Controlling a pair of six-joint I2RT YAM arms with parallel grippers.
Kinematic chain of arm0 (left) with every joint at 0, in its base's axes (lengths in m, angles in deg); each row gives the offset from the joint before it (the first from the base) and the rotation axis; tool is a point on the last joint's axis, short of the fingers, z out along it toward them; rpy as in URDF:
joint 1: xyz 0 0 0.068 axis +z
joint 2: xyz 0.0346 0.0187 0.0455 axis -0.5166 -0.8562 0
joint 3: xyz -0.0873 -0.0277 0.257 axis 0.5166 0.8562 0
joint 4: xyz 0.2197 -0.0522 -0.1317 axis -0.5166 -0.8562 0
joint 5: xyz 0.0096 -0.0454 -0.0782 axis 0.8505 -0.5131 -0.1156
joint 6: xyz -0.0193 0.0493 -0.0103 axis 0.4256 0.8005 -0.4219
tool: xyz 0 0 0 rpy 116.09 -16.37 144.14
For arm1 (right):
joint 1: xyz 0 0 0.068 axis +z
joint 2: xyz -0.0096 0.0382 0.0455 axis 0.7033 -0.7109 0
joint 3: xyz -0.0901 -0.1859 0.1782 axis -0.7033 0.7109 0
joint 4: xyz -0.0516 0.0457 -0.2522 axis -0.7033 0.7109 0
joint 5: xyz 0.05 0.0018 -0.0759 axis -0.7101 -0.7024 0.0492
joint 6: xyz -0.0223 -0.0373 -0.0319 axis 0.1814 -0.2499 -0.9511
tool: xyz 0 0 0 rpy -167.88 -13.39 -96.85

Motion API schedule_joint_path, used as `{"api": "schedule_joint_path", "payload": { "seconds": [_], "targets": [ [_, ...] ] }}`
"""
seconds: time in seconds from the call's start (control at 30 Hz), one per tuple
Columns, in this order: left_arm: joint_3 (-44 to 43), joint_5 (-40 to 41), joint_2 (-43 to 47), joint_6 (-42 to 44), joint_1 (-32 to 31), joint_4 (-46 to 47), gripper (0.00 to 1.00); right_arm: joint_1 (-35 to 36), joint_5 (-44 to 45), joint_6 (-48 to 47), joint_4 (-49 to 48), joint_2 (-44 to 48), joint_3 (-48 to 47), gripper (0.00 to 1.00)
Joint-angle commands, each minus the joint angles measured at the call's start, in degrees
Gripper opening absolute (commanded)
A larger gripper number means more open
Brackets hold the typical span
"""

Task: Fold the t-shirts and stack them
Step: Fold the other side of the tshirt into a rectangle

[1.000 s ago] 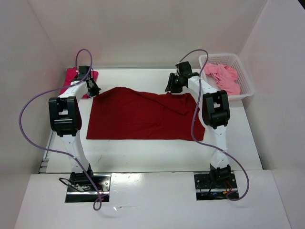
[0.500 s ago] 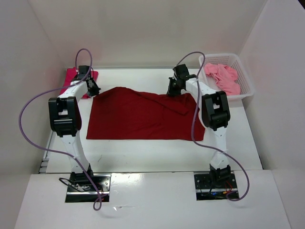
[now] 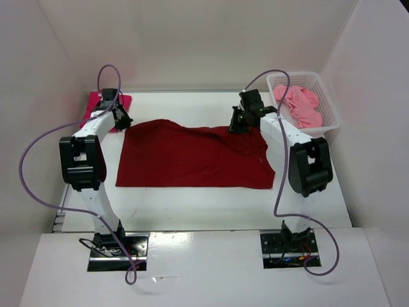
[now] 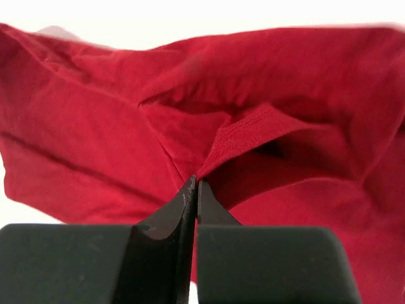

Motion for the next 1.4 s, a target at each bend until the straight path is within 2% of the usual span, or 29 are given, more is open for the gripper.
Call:
{"api": "schedule_joint_path", "payload": {
  "seconds": [0.0, 0.43, 0.67, 0.77, 0.87, 1.1, 1.13, 1.17, 1.3, 1.33, 1.37],
  "targets": [
    [1.7, 1.7, 3.4, 1.2, -0.2, 0.7, 0.0, 2.0, 0.9, 2.4, -1.5, 6.4, 5.4, 0.0],
    [4.7, 8.0, 6.5, 3.4, 0.4, -1.5, 0.0, 5.4, 3.2, 4.1, 0.2, 19.1, 18.2, 0.0],
    [5.9, 9.1, 4.5, 3.4, 1.0, -1.5, 0.0, 7.3, 3.7, 6.1, 0.4, 21.1, 23.6, 0.02],
    [6.4, 9.8, 4.5, 3.4, 1.0, -1.5, 0.02, 8.5, 6.4, 7.2, -0.2, 21.1, 25.5, 0.05],
    [9.3, 10.3, 5.0, 3.4, 1.0, -1.5, 0.03, 8.5, 7.0, 7.7, -1.0, 21.1, 27.1, 0.06],
    [14.6, 11.4, 9.4, 2.2, 1.0, -1.5, 0.21, 8.5, 8.9, 10.2, -1.1, 21.6, 29.0, 0.11],
    [15.3, 12.0, 11.0, 1.6, 1.0, -1.5, 0.26, 8.5, 9.7, 10.9, -0.4, 21.6, 29.0, 0.13],
    [15.9, 12.5, 11.8, 1.6, 1.0, -1.5, 0.37, 8.5, 9.7, 10.9, -0.4, 21.6, 29.0, 0.14],
    [16.4, 14.3, 16.5, 0.4, 2.1, -1.5, 0.57, 8.5, 9.7, 10.9, 1.6, 22.7, 28.5, 0.28],
    [15.5, 13.7, 17.9, 0.4, 2.1, -1.5, 0.58, 8.5, 10.2, 10.4, 1.6, 23.3, 27.9, 0.35],
    [14.8, 12.9, 17.9, 0.4, 2.1, -1.5, 0.59, 8.5, 10.2, 10.4, 1.6, 23.3, 26.8, 0.37]
  ]
}}
